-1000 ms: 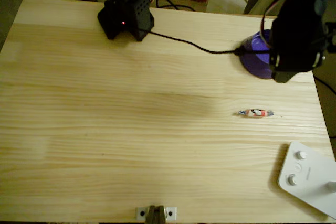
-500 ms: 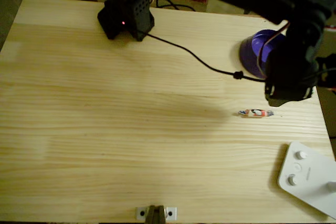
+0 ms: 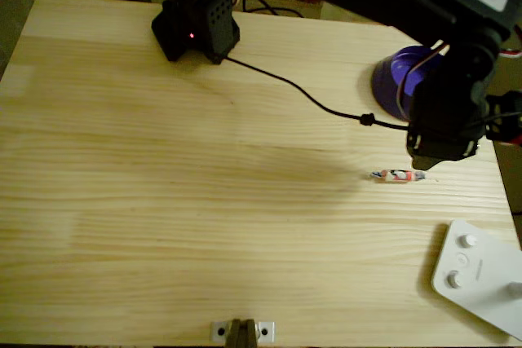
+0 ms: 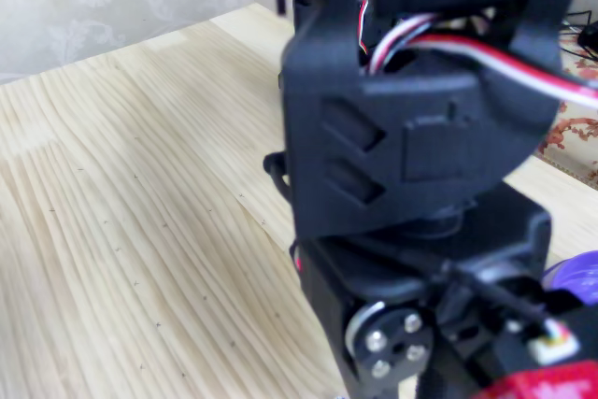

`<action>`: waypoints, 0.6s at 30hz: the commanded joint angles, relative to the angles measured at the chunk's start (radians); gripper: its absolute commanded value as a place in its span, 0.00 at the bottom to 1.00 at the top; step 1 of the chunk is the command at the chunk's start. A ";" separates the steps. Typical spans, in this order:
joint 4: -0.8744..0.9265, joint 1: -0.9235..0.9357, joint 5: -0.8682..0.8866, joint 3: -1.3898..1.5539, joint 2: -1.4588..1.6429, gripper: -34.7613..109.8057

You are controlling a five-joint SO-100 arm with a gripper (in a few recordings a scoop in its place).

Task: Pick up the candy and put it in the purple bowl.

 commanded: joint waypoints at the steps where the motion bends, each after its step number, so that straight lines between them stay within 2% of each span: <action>1: -0.003 -0.026 -0.012 -0.081 0.054 0.29; 10: 0.005 -0.041 0.009 -0.075 0.020 0.37; 18: 0.006 -0.048 0.032 -0.028 0.052 0.37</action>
